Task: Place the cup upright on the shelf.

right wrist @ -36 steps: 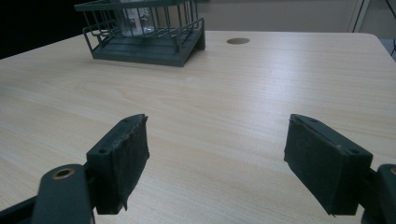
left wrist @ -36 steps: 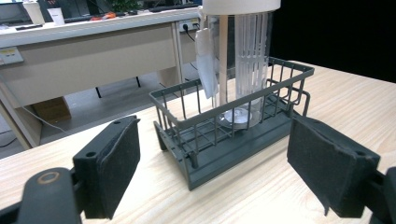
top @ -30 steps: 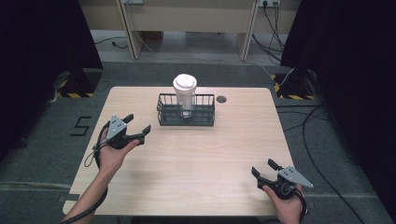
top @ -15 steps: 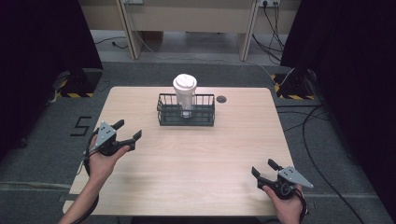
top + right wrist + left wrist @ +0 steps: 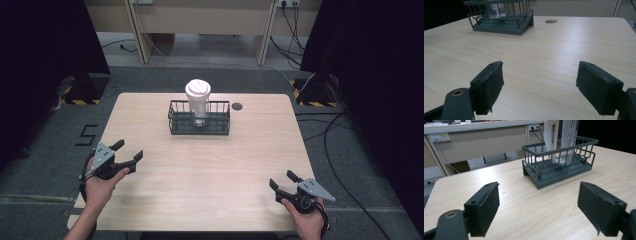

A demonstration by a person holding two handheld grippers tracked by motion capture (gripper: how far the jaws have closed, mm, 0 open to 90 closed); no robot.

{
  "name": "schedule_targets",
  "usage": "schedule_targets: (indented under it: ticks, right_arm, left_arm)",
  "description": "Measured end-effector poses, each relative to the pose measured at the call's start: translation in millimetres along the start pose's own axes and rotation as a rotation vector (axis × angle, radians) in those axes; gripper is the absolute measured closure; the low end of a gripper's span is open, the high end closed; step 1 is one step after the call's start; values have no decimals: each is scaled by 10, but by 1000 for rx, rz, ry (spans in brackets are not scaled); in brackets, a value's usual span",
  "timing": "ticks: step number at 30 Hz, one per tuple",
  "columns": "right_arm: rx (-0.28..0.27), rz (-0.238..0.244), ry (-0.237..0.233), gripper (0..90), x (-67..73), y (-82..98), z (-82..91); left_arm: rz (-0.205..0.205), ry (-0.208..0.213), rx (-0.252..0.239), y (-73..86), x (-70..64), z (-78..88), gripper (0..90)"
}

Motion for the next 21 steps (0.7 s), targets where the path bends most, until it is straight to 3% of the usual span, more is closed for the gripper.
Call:
schedule_targets:
  ticks: [8,10,13,21]
  right_arm:
    - [-5,1,5,224,0,-2,7]
    - [-5,5,6,224,2,-3,10]
    - [-3,9,4,224,7,-2,5]
    - [-6,15,-6,214,15,-5,7]
  left_arm:
    - [51,-38,13,267,145,162,178]
    - [45,-53,19,323,173,185,179]
    - [41,-74,21,363,211,216,177]
    - [80,-102,19,425,278,276,160]
Point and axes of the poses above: each handheld gripper's, and its own axes: z roughly backward along the jaws, y roughly out of its underside, x roughly to its left, the point moved 9 cm from there along -z, roughly forward along the jaws, and after that the axes turned 14 degrees about z, right-handed, at the moved point
